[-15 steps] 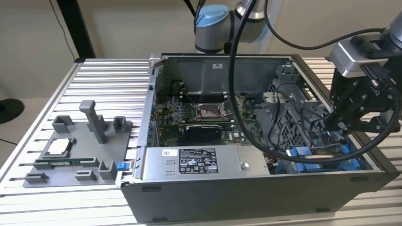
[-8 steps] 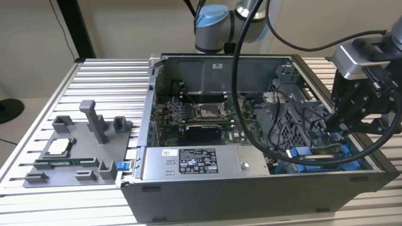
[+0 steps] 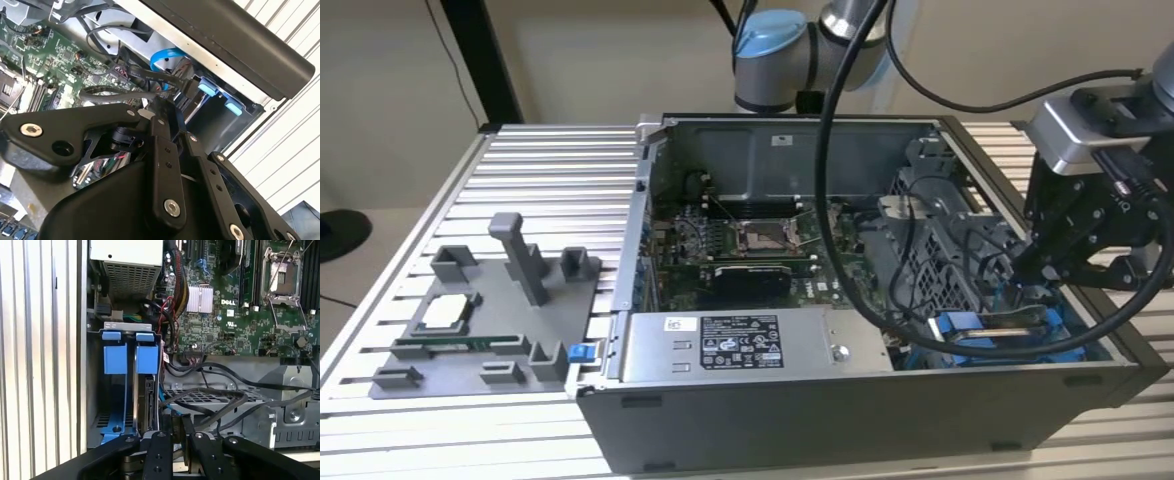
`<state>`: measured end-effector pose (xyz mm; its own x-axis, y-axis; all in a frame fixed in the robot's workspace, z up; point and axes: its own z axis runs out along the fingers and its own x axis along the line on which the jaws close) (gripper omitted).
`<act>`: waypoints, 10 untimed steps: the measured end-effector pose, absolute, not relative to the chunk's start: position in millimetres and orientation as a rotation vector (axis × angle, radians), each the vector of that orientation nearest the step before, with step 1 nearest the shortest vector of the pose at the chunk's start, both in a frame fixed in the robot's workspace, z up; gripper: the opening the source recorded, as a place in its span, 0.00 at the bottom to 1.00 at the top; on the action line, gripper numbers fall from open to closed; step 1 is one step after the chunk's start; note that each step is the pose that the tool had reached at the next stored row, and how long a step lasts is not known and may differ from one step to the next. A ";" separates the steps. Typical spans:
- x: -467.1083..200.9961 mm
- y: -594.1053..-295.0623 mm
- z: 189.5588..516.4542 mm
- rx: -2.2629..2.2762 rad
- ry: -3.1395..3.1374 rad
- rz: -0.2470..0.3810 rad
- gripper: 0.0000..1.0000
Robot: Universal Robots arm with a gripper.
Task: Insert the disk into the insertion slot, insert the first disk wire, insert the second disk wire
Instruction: 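Insert the first disk wire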
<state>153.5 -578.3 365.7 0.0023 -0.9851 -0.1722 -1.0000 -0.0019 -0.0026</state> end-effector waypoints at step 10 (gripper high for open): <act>153.5 -586.4 363.7 -2.144 2.152 0.191 0.00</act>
